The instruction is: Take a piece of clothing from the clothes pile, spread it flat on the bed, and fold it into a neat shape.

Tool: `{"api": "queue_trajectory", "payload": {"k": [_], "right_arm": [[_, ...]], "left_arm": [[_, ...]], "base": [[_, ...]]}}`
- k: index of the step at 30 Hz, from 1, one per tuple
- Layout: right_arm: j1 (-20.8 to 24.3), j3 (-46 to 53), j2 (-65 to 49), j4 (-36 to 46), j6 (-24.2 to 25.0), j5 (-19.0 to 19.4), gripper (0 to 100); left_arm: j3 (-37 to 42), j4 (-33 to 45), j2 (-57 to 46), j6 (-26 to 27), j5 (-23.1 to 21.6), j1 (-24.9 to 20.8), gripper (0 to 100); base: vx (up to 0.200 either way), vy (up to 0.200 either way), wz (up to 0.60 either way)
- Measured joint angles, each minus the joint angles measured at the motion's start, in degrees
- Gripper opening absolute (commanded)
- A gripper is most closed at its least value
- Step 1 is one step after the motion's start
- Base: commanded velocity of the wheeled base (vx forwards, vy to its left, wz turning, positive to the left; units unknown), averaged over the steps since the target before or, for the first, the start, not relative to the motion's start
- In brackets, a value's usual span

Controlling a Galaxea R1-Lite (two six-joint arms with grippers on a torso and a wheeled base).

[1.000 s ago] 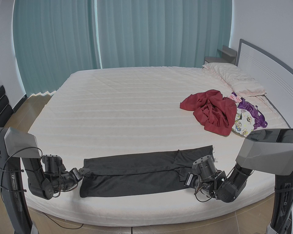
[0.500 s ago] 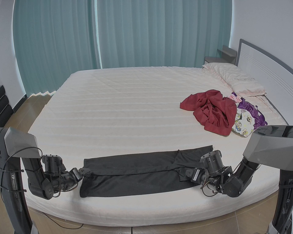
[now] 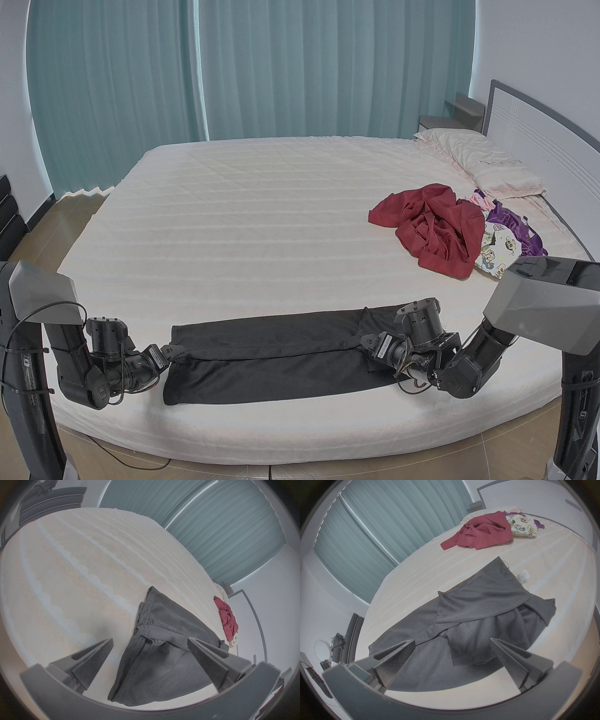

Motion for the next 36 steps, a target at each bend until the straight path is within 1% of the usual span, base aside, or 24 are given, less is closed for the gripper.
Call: {"api": "queue_trajectory", "payload": {"k": [8, 14, 20, 24, 29, 33, 36], "right_arm": [[2.1, -1.4, 3.0, 0.5, -0.1, 0.0, 100], [2.1, -0.9, 4.1, 0.1, -0.1, -0.1, 100], [1.3, -0.4, 0.9, -0.3, 0.0, -0.1, 100], [-0.8, 1.1, -3.3, -0.1, -0.2, -0.1, 100], [-6.4, 5.4, -7.3, -0.8, 0.1, 0.4, 100], [-9.4, 9.2, -9.0, -4.7, 1.2, 0.8, 100], [-10.9, 11.5, -9.6, -7.7, 1.5, 1.5, 100]], "left_arm": [[-0.1, 0.0, 0.0, 0.0, 0.0, 0.0, 100], [0.0, 0.0, 0.0, 0.0, 0.0, 0.0, 100], [0.1, -0.4, -0.2, 0.0, 0.0, 0.0, 100], [1.0, -2.3, -1.0, 0.0, 0.0, -0.1, 100], [1.9, -4.5, -2.0, -0.1, 0.7, -0.3, 100], [3.0, -5.5, -2.6, 0.0, 1.2, -0.5, 100], [4.0, -7.9, -3.0, -0.1, 1.3, -0.6, 100]], "base": [[0.000, 0.000, 0.00], [0.000, 0.000, 0.00], [0.000, 0.000, 0.00], [0.000, 0.000, 0.00], [0.000, 0.000, 0.00], [0.000, 0.000, 0.00], [0.000, 0.000, 0.00]]}}
